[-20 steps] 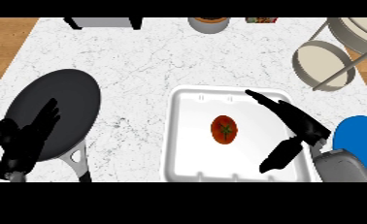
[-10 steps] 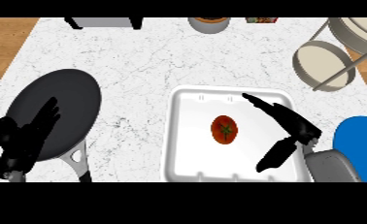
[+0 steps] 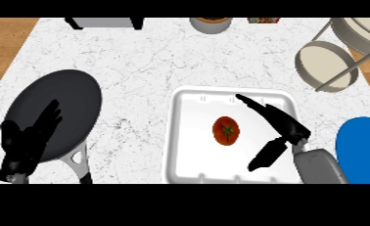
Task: Pick the tomato from the tray and place it in the tiered basket
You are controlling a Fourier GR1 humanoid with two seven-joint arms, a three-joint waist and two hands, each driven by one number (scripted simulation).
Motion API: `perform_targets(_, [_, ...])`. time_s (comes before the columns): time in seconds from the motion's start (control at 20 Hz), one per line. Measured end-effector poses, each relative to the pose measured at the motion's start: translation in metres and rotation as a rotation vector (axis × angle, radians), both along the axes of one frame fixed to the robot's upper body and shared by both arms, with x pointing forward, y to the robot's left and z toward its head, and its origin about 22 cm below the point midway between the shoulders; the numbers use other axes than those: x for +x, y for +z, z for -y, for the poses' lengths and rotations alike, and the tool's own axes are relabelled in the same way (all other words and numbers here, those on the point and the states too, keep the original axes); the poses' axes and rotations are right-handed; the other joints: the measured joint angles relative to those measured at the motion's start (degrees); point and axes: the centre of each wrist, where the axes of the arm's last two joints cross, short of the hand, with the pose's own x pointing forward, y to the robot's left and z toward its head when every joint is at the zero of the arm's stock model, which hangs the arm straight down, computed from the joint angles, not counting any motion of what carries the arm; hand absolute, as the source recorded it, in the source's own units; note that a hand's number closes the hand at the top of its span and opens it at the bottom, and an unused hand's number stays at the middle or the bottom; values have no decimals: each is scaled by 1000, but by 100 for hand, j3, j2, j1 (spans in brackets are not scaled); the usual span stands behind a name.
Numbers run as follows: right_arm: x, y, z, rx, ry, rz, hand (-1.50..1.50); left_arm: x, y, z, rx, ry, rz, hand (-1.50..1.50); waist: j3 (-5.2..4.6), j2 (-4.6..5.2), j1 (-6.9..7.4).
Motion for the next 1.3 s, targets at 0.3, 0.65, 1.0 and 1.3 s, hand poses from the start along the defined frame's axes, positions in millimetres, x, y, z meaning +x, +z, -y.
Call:
perform_targets(0.3, [0, -8, -10, 8, 2, 8, -150, -6, 0, -2, 5, -2, -4, 0, 0, 0, 2])
perform_targets(0.65, [7, -27, -30, 10, 0, -5, -150, 2, 1, -2, 6, -2, 0, 0, -10, -10, 0])
perform_targets(1.0, [6, -39, -47, 14, 15, -6, -150, -3, 2, 3, 4, -1, 0, 0, -26, -33, -8])
perform_targets(1.3, [5, -36, -60, 41, 69, 51, 150, -2, 3, 0, 6, 4, 1, 0, -27, -31, -14])
